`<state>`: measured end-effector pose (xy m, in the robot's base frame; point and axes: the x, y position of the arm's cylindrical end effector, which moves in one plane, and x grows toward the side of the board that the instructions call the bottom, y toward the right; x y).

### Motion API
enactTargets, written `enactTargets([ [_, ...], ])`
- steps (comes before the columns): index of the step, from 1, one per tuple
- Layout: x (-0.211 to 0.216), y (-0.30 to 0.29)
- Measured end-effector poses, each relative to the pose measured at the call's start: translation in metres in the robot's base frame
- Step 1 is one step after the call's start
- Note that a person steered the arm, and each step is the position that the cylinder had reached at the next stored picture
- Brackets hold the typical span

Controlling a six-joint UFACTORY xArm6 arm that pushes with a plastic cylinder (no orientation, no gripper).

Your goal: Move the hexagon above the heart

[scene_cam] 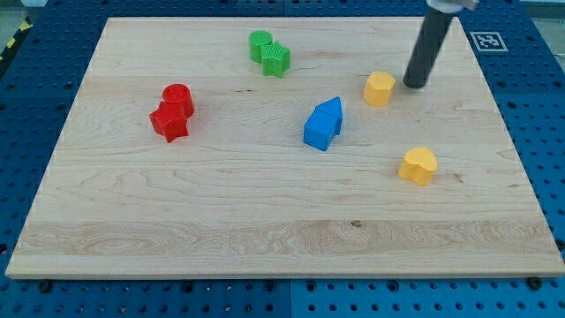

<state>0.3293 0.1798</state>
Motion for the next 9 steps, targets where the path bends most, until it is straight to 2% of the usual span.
enactTargets([
  [1,-0.032,-0.038],
  [2,-0.025,-0.069],
  [3,0.004,-0.078],
  [5,0.027,-0.070],
  [7,-0.003,-0.070],
  [9,0.036,-0.045],
])
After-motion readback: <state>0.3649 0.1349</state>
